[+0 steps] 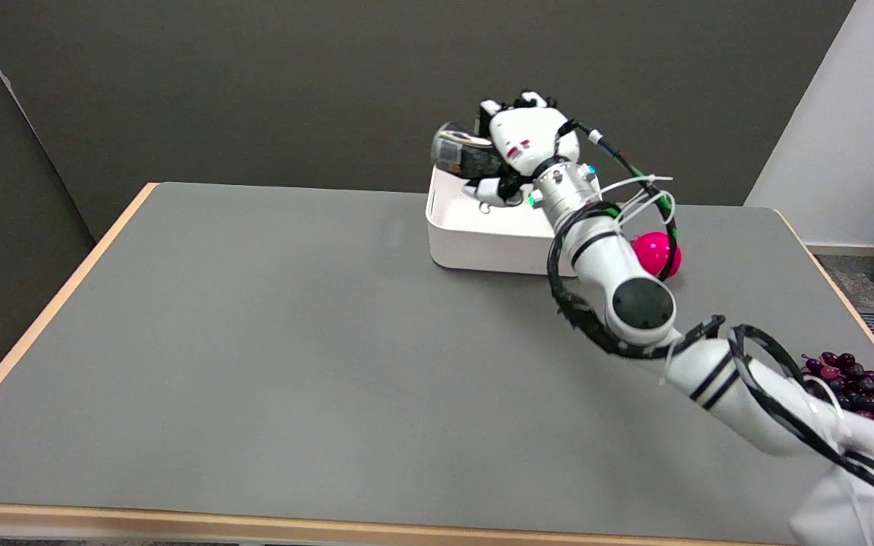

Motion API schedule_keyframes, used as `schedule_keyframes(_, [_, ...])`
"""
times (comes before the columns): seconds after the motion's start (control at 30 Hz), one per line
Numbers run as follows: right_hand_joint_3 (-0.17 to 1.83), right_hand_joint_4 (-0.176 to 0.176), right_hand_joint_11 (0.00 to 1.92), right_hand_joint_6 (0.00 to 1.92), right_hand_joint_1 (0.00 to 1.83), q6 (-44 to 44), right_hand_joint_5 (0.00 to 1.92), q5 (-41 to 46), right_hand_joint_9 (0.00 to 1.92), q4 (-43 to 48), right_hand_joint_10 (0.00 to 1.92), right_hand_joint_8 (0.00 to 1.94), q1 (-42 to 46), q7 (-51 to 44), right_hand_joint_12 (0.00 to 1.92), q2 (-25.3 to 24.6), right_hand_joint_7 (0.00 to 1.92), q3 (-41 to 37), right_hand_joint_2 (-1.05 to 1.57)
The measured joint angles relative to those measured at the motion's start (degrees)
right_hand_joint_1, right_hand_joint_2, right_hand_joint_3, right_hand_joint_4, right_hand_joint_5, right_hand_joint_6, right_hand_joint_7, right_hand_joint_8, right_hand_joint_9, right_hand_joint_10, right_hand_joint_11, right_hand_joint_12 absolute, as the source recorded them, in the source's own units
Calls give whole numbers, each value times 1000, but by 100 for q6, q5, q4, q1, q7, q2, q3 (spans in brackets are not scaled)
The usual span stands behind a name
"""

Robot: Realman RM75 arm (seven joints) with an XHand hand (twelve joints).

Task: Place the black can into the white box.

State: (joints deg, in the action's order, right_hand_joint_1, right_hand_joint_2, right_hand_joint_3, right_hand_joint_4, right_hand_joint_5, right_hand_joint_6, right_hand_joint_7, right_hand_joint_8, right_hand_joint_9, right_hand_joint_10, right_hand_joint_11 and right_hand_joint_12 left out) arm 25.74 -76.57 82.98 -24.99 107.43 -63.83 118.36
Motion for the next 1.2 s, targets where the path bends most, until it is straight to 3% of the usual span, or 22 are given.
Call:
schedule_keyframes(0.13, [389, -155, 149, 1512, 1179, -36, 558, 353, 648, -618, 1283, 1496, -272, 14, 1276, 2, 833, -84, 1095])
schedule_keyframes(0.2, [286, -110, 115, 1574, 1148, -47, 523, 538, 588, -913, 1259, 1489, -394, 19, 1248, 2, 791, -112, 1166])
schedule_keyframes(0.27, [861, -66, 20, 1151, 792, -61, 336, 705, 456, -1154, 1103, 1213, -487, 24, 1143, 1, 508, -133, 846])
schedule_keyframes(0.33, [934, -66, 1, 829, 650, -72, 282, 866, 378, -1343, 1002, 925, -559, 30, 1081, 1, 430, -156, 805])
schedule_keyframes(0.4, [986, -47, -1, 443, 523, -85, 165, 1017, 26, -1476, 624, 460, -602, 37, 565, 1, 216, -179, 683])
schedule_keyframes(0.47, [856, -41, -1, 342, 524, -103, 133, 1176, 1, -1584, 139, 288, -629, 53, 124, 5, 81, -212, 694])
schedule_keyframes(0.5, [803, -38, -1, 311, 539, -113, 116, 1231, -1, -1606, -1, 208, -631, 60, -1, 8, 37, -225, 693])
schedule_keyframes(0.57, [731, -33, -1, 267, 615, -147, 49, 1353, -1, -1634, -1, -1, -632, 83, -1, 16, -1, -266, 650])
schedule_keyframes(0.77, [824, -35, -1, 73, 660, -245, 39, 1594, -1, -1523, -1, -1, -532, 141, -1, 47, -1, -397, 539])
schedule_keyframes(1.2, [813, -34, -1, 93, 655, -275, -1, 1800, -1, -628, 0, -1, 201, 261, 0, 118, -1, -871, 542])
